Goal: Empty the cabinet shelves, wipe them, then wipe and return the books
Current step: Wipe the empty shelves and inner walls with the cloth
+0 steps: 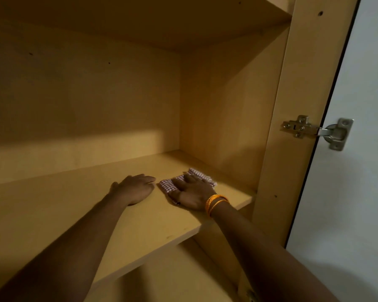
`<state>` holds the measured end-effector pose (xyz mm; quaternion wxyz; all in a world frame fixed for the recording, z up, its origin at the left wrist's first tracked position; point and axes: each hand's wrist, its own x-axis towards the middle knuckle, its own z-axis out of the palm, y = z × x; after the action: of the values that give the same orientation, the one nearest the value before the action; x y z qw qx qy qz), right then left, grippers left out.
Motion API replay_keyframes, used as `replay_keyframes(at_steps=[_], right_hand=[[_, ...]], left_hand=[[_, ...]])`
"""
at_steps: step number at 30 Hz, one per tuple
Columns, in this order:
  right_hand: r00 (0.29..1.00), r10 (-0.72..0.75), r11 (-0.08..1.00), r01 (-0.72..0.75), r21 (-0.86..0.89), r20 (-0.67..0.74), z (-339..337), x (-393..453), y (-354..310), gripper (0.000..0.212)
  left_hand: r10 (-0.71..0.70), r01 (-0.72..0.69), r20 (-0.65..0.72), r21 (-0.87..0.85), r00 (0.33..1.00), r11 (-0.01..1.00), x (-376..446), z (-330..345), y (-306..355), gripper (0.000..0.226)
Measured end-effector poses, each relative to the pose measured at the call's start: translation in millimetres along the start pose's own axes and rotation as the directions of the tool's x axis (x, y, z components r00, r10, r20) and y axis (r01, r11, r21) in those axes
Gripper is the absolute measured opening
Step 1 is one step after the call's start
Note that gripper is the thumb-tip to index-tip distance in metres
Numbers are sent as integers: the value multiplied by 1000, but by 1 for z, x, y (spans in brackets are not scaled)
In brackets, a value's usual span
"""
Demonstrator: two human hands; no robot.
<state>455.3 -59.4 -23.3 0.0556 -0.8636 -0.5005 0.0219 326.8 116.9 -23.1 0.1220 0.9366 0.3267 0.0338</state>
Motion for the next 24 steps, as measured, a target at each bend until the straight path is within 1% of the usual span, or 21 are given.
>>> replay_keyframes(at_steps=[3, 5, 7, 10, 12, 15, 17, 18, 20, 21, 22, 23, 24], right_hand=[[987, -158, 987, 158, 17, 21, 3, -27, -15, 71], [972, -233, 970, 233, 74, -5, 1, -49, -10, 62], [962, -267, 944, 272, 185, -50, -1, -72, 2, 50], [955, -274, 922, 295, 252, -116, -4, -89, 25, 46], [966, -234, 933, 256, 253, -112, -4, -92, 37, 45], [988, -97, 973, 120, 196, -122, -7, -93, 54, 46], [989, 8, 989, 14, 149, -146, -9, -90, 64, 58], [989, 63, 990, -45, 135, -131, -9, -83, 69, 61], [992, 120, 992, -119, 35, -40, -6, -60, 82, 63], [991, 135, 991, -135, 8, -1, -6, -45, 89, 73], [988, 157, 987, -157, 18, 9, -5, -31, 94, 85], [983, 181, 982, -181, 51, 8, -4, -13, 98, 91], [980, 198, 977, -199, 74, 18, -4, 2, 99, 90]], left_hand=[[-28, 28, -10, 14, 1000, 1000, 1, 0, -9, 53], [-41, 41, -21, 14, 999, 999, 2, 2, -8, 54], [-51, 51, -19, 8, 999, 999, -1, 2, -7, 53], [-46, 46, -31, -4, 998, 999, -3, 4, -7, 53], [-47, 47, -26, -9, 999, 999, -5, 3, -7, 53], [-36, 36, -18, -17, 999, 999, -5, 0, -6, 53], [-43, 42, -16, -25, 999, 999, -6, -2, -5, 53], [-46, 45, -19, -22, 999, 999, -7, -2, -4, 53], [-43, 42, -15, -26, 999, 999, -7, -3, -3, 53], [-40, 40, -11, -30, 999, 999, -7, -4, -3, 53], [-39, 39, -10, -29, 999, 999, -8, -4, -3, 53], [-40, 40, -14, -32, 999, 999, -7, -4, -3, 53], [-38, 38, -10, -34, 999, 999, -7, -4, -3, 53]])
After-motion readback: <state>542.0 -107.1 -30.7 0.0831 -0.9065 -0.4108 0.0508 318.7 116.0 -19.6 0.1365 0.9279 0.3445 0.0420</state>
